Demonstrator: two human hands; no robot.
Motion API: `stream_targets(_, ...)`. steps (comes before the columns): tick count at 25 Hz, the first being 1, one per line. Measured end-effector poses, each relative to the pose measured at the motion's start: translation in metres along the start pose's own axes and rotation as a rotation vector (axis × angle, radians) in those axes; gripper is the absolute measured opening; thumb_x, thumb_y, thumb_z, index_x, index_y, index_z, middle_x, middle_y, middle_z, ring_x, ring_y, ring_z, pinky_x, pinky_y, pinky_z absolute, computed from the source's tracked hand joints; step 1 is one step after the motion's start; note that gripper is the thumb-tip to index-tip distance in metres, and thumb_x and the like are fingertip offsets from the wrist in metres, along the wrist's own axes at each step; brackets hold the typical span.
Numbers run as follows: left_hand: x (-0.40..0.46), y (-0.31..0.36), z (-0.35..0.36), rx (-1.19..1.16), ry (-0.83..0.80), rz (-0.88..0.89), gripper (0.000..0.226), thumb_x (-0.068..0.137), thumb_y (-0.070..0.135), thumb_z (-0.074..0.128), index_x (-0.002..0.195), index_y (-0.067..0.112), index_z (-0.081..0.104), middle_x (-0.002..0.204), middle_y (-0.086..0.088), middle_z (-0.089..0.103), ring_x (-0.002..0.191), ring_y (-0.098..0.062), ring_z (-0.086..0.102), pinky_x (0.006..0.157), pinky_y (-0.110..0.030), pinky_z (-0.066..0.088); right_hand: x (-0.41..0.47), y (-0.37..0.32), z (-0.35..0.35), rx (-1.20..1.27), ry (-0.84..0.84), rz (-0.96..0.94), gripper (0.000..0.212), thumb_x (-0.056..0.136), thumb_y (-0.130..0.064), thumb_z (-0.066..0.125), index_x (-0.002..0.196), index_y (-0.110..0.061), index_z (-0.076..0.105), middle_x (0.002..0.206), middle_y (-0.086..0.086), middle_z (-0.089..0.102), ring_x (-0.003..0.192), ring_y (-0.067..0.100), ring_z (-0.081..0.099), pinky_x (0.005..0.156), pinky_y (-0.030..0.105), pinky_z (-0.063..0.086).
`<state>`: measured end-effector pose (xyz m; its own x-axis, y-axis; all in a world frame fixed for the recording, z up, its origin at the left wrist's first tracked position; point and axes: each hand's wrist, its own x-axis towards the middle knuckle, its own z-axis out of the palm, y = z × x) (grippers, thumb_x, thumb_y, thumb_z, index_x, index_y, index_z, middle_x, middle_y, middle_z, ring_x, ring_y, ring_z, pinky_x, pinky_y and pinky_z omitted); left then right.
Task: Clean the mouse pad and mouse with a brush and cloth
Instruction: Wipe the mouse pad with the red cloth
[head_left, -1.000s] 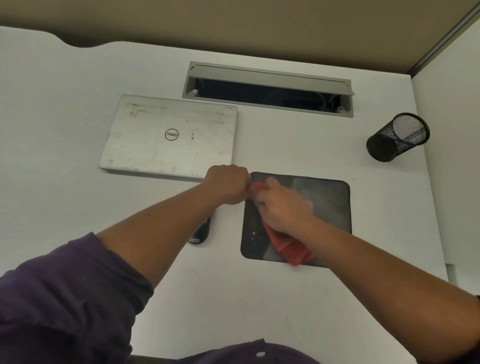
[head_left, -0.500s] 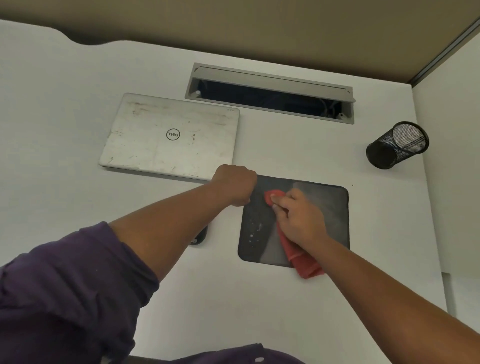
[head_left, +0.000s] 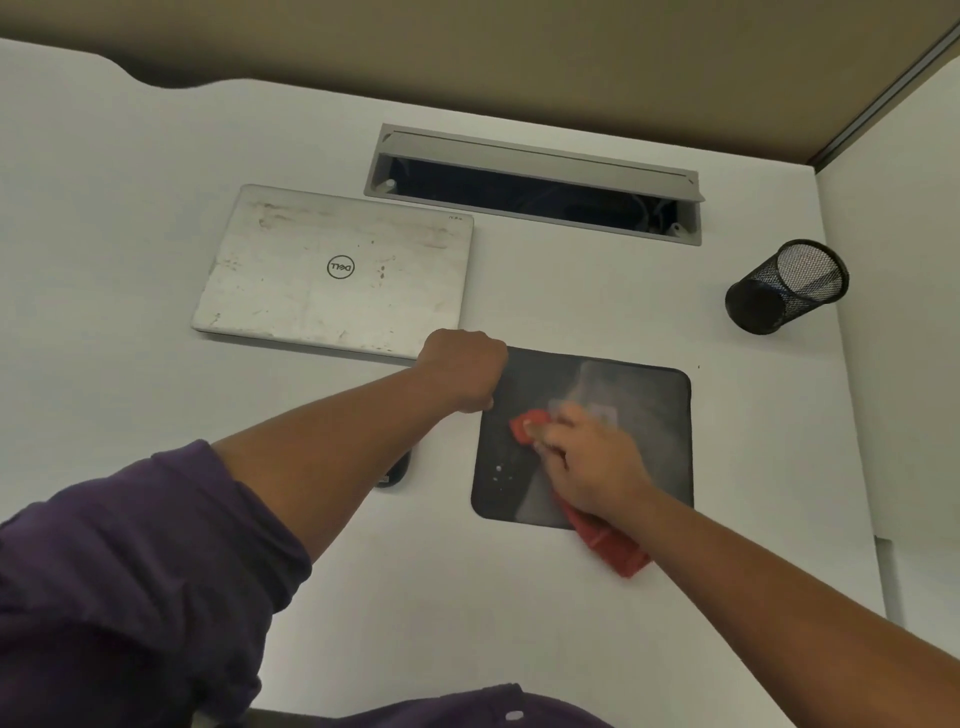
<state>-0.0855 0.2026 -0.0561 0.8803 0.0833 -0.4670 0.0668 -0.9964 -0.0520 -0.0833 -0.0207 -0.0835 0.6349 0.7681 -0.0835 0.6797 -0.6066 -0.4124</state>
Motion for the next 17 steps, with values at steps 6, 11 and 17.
stream_targets(6,-0.001,0.001,0.000,0.000,0.007,-0.010,0.030,0.083,0.045,0.078,0.089,0.023,0.058,0.066,0.005,0.044,0.068,-0.022,0.055,0.061,-0.031,0.040,-0.019,-0.010,0.008,-0.001,-0.071,-0.104,0.020,0.093,-0.036,0.049,0.105,-0.034,0.065,0.095,-0.008,0.051,0.071,0.019,0.058,0.054,0.026,0.041)
stream_targets(11,-0.003,0.002,-0.004,-0.005,-0.005,-0.020,0.032,0.081,0.044,0.080,0.087,0.023,0.056,0.066,0.005,0.044,0.069,-0.022,0.055,0.063,-0.031,0.041,-0.023,-0.016,0.006,-0.009,-0.100,-0.155,0.015,0.093,-0.030,0.053,0.098,-0.029,0.067,0.092,-0.005,0.049,0.068,0.019,0.055,0.053,0.028,0.041)
stream_targets(17,-0.002,0.003,-0.010,0.009,-0.024,-0.022,0.036,0.078,0.044,0.083,0.086,0.023,0.054,0.065,0.004,0.044,0.068,-0.022,0.055,0.063,-0.031,0.043,-0.018,-0.019,0.003,-0.029,-0.055,-0.051,0.016,0.094,-0.034,0.050,0.096,-0.028,0.065,0.089,-0.005,0.048,0.064,0.020,0.054,0.053,0.024,0.030)
